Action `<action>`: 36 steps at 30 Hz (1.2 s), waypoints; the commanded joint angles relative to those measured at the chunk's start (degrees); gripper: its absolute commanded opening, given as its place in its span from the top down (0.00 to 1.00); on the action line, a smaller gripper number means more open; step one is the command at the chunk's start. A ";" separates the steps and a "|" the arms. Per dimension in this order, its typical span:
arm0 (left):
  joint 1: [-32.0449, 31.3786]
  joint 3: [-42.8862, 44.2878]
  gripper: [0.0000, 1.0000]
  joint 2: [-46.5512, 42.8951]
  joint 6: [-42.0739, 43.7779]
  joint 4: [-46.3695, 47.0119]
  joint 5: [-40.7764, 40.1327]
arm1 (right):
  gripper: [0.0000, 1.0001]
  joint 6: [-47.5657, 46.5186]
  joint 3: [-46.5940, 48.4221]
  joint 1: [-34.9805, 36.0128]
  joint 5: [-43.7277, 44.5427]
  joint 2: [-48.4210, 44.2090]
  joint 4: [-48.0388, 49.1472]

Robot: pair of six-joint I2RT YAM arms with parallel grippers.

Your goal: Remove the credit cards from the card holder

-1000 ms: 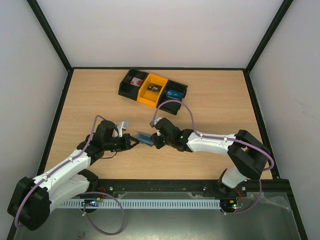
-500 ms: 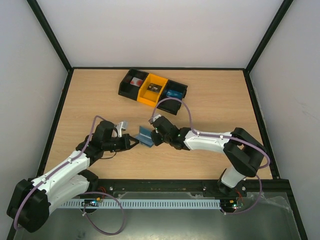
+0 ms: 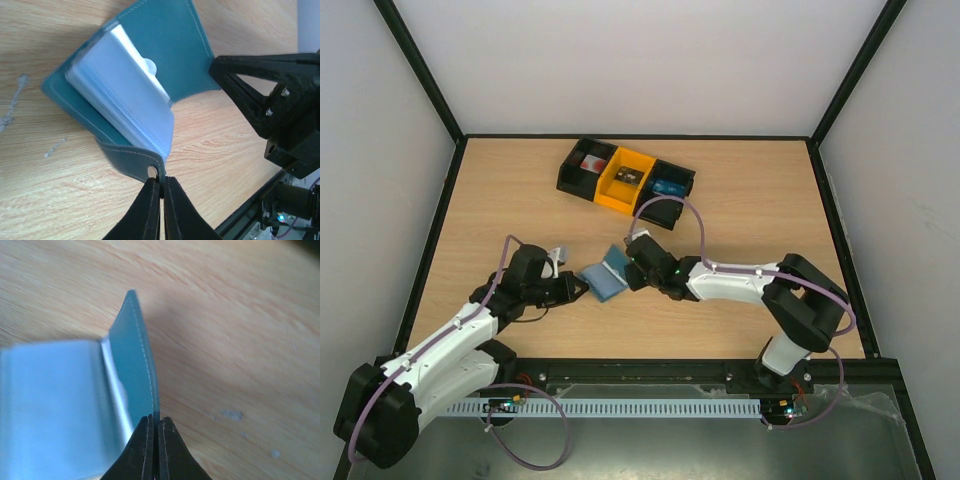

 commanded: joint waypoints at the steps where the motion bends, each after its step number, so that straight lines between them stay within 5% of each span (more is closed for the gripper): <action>1: 0.33 0.04 0.89 0.33 -0.07 -2.76 -3.54 | 0.98 6.30 -4.62 0.25 0.39 1.00 -4.49; 9: 0.48 1.56 0.56 1.92 0.12 -3.49 -4.44 | 0.98 12.16 -11.76 0.29 -0.89 -2.91 -2.17; 20: 0.39 0.31 0.43 3.30 0.16 2.48 -0.07 | 0.93 24.49 -21.85 0.32 -7.44 -11.62 2.30; 26: 0.50 0.34 0.27 2.83 -1.18 7.54 2.31 | 0.75 23.92 -17.28 0.35 -3.48 -17.85 -6.75; 36: 2.91 0.64 0.23 10.15 -5.75 17.12 8.56 | 0.73 25.27 -8.75 0.28 -6.94 -19.19 -2.51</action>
